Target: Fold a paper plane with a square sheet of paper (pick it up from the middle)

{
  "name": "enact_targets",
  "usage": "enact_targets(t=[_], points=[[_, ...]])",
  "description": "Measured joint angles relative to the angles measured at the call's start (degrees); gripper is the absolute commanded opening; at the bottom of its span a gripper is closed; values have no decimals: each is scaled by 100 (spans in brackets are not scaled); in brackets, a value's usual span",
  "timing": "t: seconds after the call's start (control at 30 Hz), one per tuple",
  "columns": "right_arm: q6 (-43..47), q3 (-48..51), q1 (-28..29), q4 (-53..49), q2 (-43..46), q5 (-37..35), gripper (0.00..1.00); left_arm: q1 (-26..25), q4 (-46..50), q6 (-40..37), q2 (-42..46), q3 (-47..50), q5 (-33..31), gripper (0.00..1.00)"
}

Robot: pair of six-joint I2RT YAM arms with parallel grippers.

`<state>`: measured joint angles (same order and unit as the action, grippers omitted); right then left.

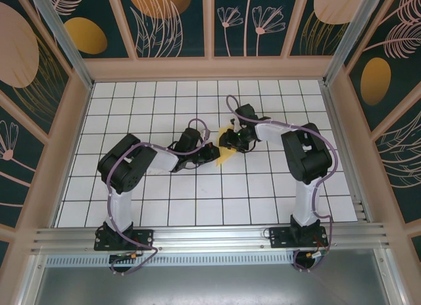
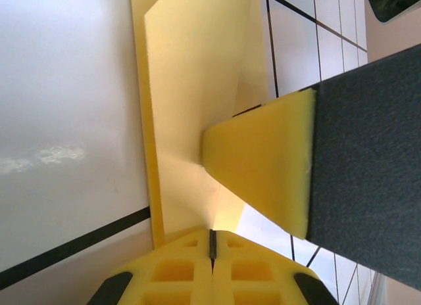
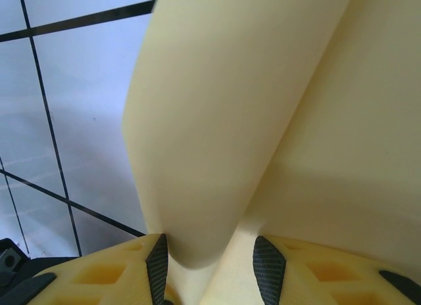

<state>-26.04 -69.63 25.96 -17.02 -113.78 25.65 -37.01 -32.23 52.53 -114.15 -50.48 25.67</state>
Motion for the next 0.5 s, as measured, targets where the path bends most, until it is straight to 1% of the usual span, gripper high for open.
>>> enact_targets(t=[0.17,0.37,0.5], points=[[-72,81,-50,136,28,140,47,0,44,-37,-24,-22,-33,5],[-155,72,-74,107,4,120,40,0,59,-44,-35,-22,-61,5],[-173,20,-90,22,-42,114,38,0,79,-66,-35,-22,-63,5]])
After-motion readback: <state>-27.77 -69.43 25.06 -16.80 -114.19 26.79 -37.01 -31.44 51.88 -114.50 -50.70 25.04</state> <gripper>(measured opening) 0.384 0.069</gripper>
